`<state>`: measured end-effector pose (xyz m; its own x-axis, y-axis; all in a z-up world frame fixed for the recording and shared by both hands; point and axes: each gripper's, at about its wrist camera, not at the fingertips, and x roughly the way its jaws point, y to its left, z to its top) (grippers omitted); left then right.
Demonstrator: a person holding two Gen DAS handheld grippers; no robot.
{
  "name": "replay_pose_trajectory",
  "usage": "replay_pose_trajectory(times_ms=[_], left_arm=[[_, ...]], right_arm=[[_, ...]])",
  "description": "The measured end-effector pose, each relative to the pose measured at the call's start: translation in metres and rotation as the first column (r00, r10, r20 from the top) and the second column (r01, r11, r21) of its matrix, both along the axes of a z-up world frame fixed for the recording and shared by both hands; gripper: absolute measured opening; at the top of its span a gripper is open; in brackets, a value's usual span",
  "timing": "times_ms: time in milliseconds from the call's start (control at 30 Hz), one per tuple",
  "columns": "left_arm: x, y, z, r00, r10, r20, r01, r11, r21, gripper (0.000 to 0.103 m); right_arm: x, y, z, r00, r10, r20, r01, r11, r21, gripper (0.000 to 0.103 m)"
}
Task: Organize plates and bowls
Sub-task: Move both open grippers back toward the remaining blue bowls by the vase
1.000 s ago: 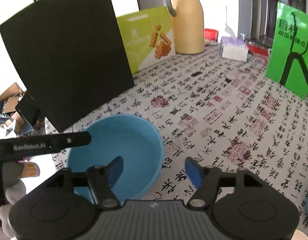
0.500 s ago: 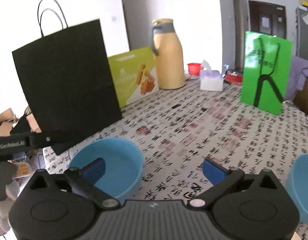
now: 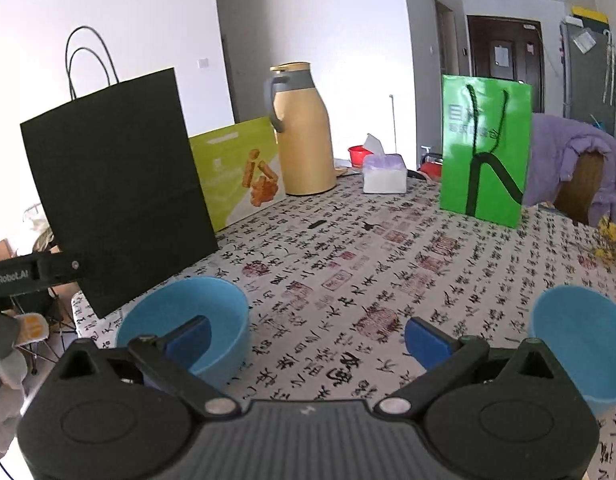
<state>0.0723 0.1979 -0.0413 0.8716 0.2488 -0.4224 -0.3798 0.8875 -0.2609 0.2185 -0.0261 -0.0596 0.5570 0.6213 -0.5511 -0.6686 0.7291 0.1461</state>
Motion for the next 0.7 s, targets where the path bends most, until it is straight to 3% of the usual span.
replay_pose_trajectory(times_ms=[700], left_arm=[[0.011,-0.055,0.015,0.993,-0.105,0.057,0.101,0.992,0.073,0.103]], right_arm=[[0.001,-0.073,0.007,0.994,-0.105,0.024,0.103,0.993,0.066,0.103]])
